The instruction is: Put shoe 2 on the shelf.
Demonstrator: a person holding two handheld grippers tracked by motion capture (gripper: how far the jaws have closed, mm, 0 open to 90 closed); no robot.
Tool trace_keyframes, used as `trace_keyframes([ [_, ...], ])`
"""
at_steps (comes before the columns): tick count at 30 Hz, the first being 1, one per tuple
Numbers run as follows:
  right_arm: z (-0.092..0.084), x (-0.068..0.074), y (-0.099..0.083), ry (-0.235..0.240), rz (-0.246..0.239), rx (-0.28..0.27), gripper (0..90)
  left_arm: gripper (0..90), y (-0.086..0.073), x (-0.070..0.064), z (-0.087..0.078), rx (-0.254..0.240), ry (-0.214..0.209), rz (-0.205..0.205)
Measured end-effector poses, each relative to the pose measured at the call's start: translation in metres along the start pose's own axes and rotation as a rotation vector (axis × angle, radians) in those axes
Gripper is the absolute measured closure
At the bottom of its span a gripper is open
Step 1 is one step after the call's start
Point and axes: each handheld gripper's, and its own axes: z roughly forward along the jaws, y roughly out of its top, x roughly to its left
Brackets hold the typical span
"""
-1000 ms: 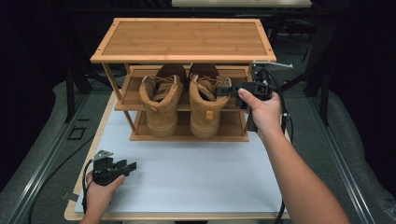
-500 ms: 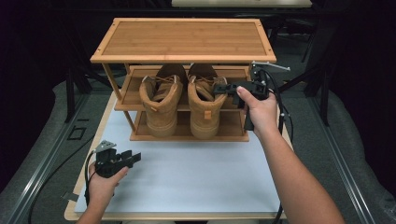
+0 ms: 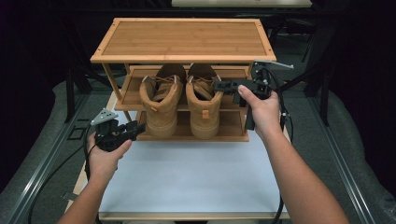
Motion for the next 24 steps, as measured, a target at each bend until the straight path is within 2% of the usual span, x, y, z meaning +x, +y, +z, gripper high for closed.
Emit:
trace_keyframes([
  [4, -0.008, 0.004, 0.000, -0.011, -0.028, -0.010, 56.2, 65.9, 0.006, -0.003, 0.002, 0.018, -0.011, -0.001],
  [8, -0.016, 0.005, -0.002, -0.024, -0.054, 0.002, 56.4, 69.2, 0.008, 0.002, 0.004, 0.034, -0.016, -0.024],
  [11, -0.026, 0.005, -0.005, -0.029, -0.068, -0.012, 58.5, 70.3, 0.010, 0.006, 0.004, 0.042, -0.021, -0.054],
  [14, -0.033, 0.002, -0.005, -0.036, -0.071, -0.019, 61.7, 71.8, 0.011, 0.009, 0.005, 0.043, -0.026, -0.065],
  [18, -0.039, -0.005, -0.013, -0.083, -0.118, -0.018, 70.3, 74.4, 0.011, 0.011, 0.006, 0.040, -0.031, -0.065],
  [21, -0.036, -0.015, -0.025, -0.118, -0.182, -0.022, 77.7, 76.4, 0.012, 0.010, 0.009, 0.040, -0.032, -0.068],
  [24, -0.029, -0.026, -0.040, -0.201, -0.256, -0.024, 86.6, 78.5, 0.012, 0.007, 0.012, 0.051, -0.022, -0.059],
])
